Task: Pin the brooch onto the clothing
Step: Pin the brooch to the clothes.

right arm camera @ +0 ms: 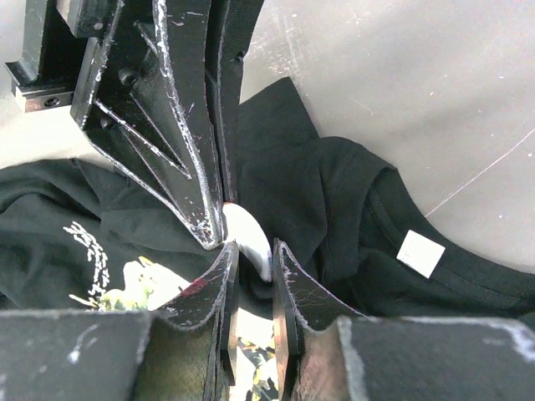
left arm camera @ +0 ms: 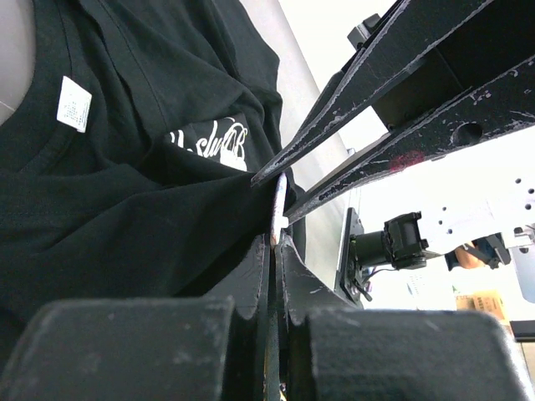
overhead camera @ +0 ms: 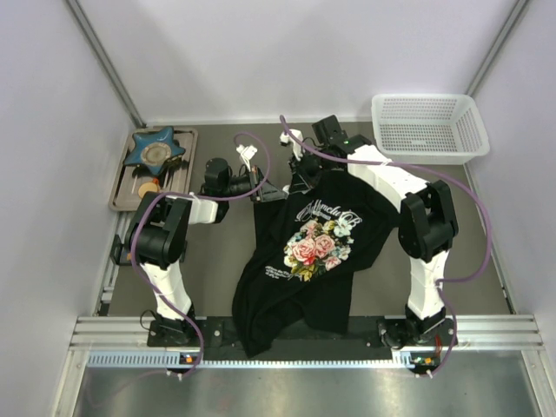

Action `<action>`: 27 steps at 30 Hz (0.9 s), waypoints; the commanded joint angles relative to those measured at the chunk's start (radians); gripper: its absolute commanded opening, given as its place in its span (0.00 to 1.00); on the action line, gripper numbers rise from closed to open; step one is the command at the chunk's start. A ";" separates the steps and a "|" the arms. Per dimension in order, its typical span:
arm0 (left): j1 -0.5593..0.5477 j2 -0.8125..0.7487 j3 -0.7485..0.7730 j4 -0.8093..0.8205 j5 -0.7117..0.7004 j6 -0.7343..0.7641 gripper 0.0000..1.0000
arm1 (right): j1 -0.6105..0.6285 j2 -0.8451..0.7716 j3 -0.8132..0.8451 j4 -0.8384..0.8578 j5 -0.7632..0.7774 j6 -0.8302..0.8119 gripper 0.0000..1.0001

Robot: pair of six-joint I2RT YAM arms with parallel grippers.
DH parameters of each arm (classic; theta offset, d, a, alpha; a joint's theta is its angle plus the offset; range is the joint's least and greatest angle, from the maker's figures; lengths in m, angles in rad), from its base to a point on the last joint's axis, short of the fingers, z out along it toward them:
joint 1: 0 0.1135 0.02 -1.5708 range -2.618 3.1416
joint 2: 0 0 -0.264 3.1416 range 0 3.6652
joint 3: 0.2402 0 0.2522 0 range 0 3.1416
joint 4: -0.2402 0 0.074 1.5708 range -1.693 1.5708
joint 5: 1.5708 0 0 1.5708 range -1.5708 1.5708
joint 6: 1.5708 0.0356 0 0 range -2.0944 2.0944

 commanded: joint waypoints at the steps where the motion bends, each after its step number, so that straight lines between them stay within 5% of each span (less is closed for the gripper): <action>1: -0.024 -0.098 0.008 0.101 0.074 -0.021 0.00 | 0.014 0.006 0.010 0.073 0.116 0.008 0.02; 18: -0.005 -0.108 -0.035 0.113 0.047 -0.045 0.00 | -0.061 -0.066 -0.082 0.235 0.021 0.137 0.00; 27: 0.001 -0.092 -0.023 0.086 0.038 -0.039 0.00 | -0.078 -0.100 -0.126 0.245 -0.132 0.086 0.21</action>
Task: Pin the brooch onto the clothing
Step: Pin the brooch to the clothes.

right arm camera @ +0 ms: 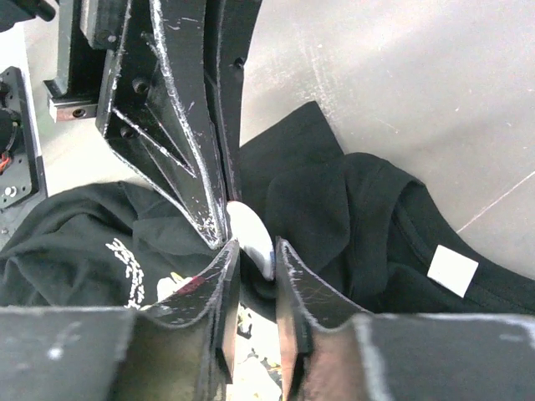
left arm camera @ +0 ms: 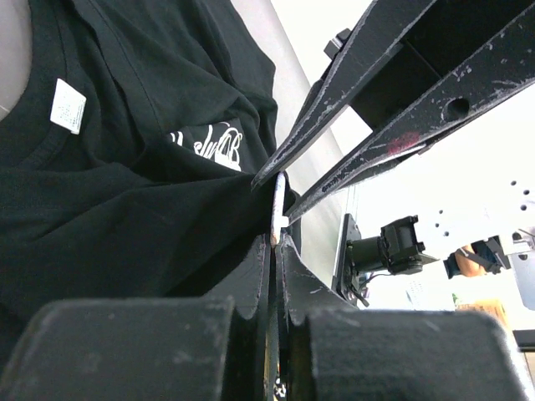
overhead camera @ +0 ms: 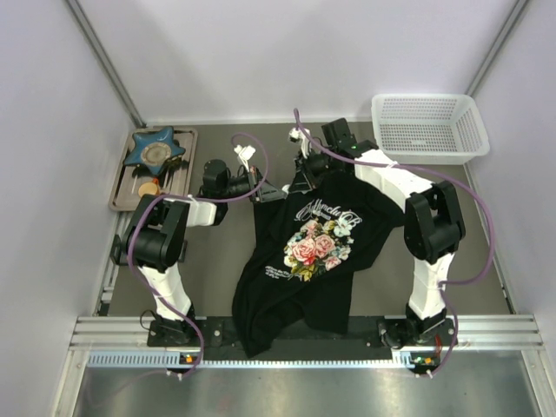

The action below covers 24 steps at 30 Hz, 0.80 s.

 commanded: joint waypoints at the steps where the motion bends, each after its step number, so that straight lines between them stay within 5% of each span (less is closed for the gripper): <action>1: -0.001 -0.060 0.013 0.059 0.063 -0.021 0.00 | -0.029 -0.062 -0.019 0.081 -0.030 -0.055 0.24; 6: 0.013 -0.055 0.024 -0.008 0.046 0.005 0.00 | -0.037 -0.072 -0.022 0.081 -0.064 -0.051 0.46; 12: 0.037 -0.054 0.030 -0.068 0.022 0.044 0.00 | -0.063 -0.064 0.004 0.081 -0.022 -0.039 0.57; 18: 0.047 -0.078 0.163 -0.592 -0.160 0.437 0.00 | -0.083 -0.029 0.064 -0.017 0.104 -0.080 0.65; 24: 0.093 -0.032 0.284 -0.798 -0.320 0.556 0.00 | -0.113 0.036 0.115 -0.156 0.212 -0.085 0.66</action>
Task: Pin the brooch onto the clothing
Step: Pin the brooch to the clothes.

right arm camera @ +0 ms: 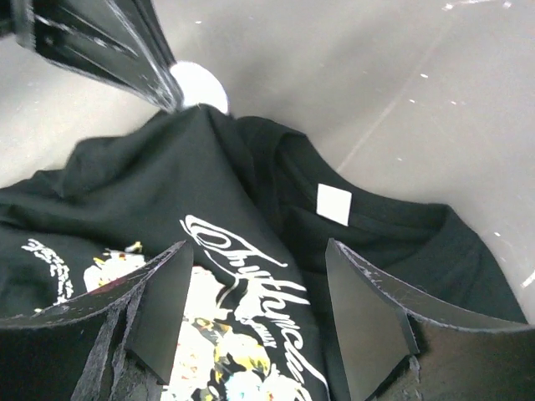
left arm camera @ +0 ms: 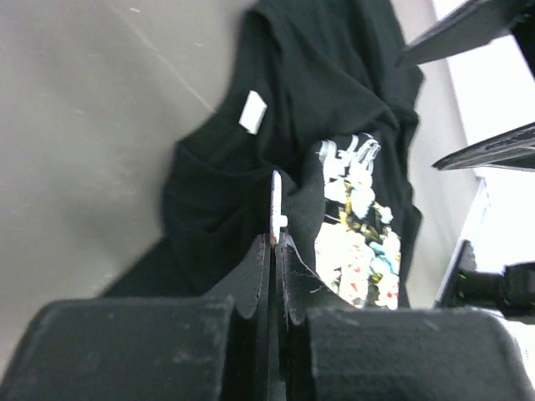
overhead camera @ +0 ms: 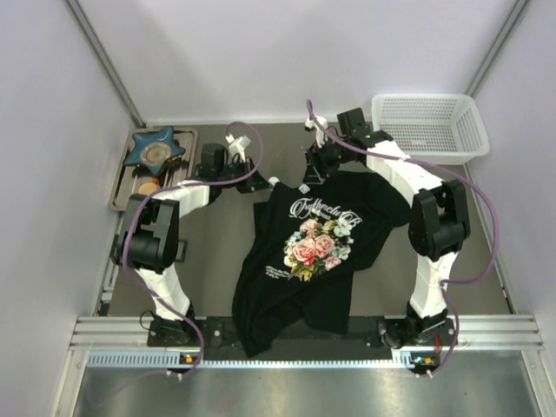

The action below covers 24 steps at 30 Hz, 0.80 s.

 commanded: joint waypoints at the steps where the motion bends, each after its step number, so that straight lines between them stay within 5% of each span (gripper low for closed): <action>1: 0.043 0.020 0.115 -0.194 -0.132 0.158 0.00 | -0.034 0.045 0.065 -0.099 0.098 -0.021 0.66; 9: 0.077 0.143 0.256 -0.324 -0.136 0.204 0.01 | -0.055 0.079 0.069 -0.171 0.138 -0.041 0.69; 14: 0.119 0.059 0.258 -0.454 -0.150 0.299 0.40 | -0.057 0.067 0.103 -0.208 0.095 -0.063 0.78; 18: 0.169 -0.144 0.228 -0.647 -0.171 0.525 0.62 | -0.055 0.044 0.123 -0.220 0.066 -0.078 0.86; 20: 0.214 -0.206 0.231 -0.831 -0.204 0.615 0.64 | -0.048 0.036 0.126 -0.225 0.049 -0.083 0.88; 24: 0.284 -0.304 0.296 -1.224 -0.334 1.055 0.63 | -0.022 0.010 0.116 -0.229 0.031 -0.116 0.96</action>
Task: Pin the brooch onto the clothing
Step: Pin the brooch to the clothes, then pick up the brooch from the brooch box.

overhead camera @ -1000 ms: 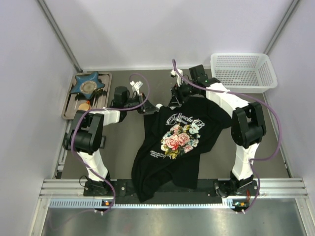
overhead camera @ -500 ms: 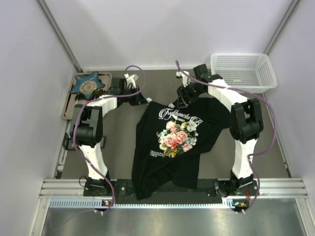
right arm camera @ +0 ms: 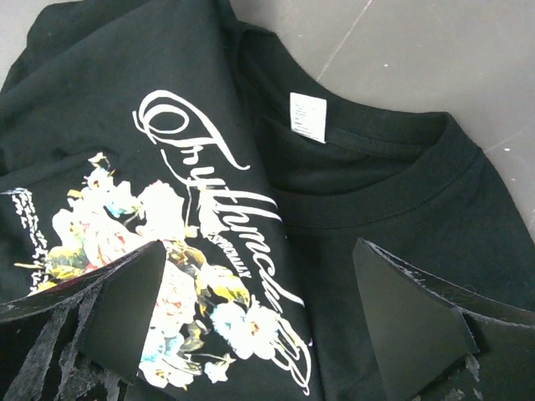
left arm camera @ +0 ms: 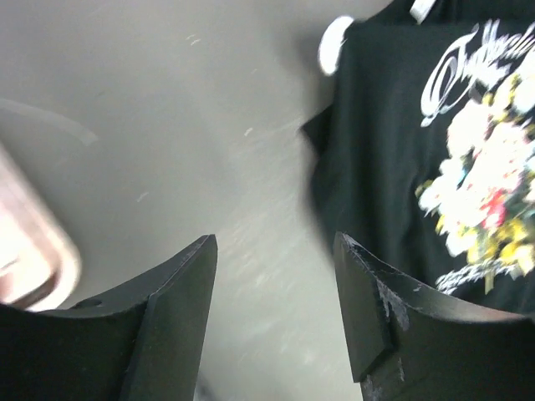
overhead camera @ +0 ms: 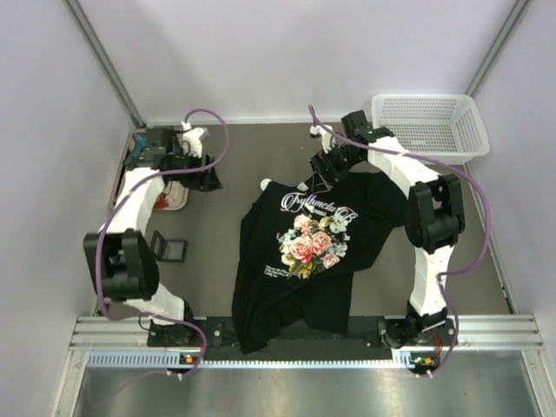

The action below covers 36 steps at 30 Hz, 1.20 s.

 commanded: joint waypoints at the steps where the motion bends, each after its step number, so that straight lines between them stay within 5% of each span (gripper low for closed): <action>1: 0.061 -0.124 0.077 -0.514 -0.179 0.543 0.62 | 0.032 -0.076 0.036 -0.020 -0.047 -0.043 0.99; 6: 0.130 -0.140 0.057 -0.775 -0.516 0.842 0.61 | 0.067 -0.077 0.059 -0.057 -0.064 -0.060 0.99; 14: 0.277 -0.089 0.011 -0.823 -0.716 1.192 0.61 | 0.073 -0.060 0.143 -0.102 -0.059 -0.037 0.99; 24: 0.345 -0.063 -0.162 -0.603 -0.738 1.425 0.59 | 0.078 -0.071 0.156 -0.135 -0.021 -0.011 0.99; 36: 0.497 -0.017 -0.190 -0.487 -0.641 1.683 0.60 | 0.090 -0.080 0.145 -0.160 0.012 0.012 0.99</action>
